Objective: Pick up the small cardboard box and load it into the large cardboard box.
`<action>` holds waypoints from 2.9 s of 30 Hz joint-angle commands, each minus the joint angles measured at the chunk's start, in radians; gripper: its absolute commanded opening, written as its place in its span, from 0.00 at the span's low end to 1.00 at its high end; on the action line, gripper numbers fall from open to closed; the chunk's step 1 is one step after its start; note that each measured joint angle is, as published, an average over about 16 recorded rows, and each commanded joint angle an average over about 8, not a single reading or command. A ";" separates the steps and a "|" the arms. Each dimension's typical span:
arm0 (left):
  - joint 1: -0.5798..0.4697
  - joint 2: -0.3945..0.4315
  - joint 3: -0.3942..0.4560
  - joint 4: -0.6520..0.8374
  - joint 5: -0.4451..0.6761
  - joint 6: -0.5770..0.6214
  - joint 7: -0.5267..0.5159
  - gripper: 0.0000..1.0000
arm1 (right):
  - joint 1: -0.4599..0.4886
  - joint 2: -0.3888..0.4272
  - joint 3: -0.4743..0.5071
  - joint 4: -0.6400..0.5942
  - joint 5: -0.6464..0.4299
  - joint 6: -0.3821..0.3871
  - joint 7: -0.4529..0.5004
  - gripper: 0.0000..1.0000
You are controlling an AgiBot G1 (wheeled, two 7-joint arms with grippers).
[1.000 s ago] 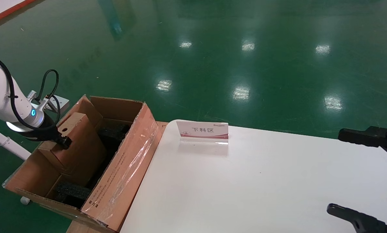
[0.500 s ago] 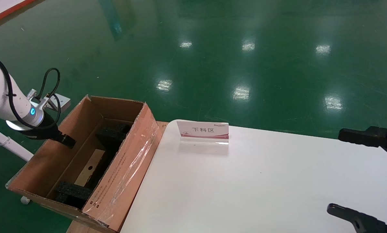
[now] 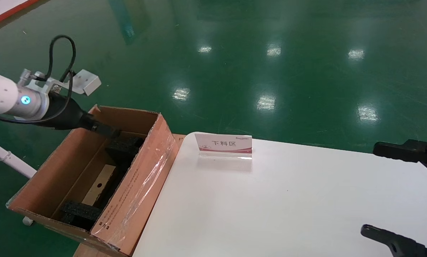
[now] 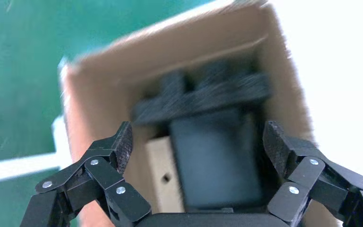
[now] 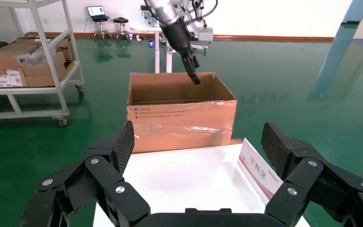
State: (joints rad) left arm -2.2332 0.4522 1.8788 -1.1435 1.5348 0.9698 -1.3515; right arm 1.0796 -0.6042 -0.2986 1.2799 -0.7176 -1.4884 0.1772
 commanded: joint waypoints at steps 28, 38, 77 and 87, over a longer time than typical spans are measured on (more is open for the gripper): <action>0.119 -0.100 -0.342 -0.165 -0.405 0.074 0.360 1.00 | 0.000 0.000 -0.001 -0.001 0.000 0.000 -0.001 1.00; 0.323 -0.049 -0.588 -0.160 -0.483 0.163 0.517 1.00 | 0.001 0.001 -0.002 -0.001 0.000 0.000 -0.001 1.00; 1.113 0.148 -1.544 -0.142 -0.787 0.506 1.128 1.00 | 0.001 0.001 -0.003 -0.001 0.002 0.001 -0.002 1.00; 1.198 0.168 -1.648 -0.139 -0.819 0.541 1.179 1.00 | 0.001 0.001 -0.004 -0.002 0.002 0.002 -0.002 1.00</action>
State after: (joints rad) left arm -1.0456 0.6175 0.2435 -1.2829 0.7198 1.5067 -0.1764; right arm 1.0804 -0.6027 -0.3022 1.2785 -0.7158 -1.4869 0.1750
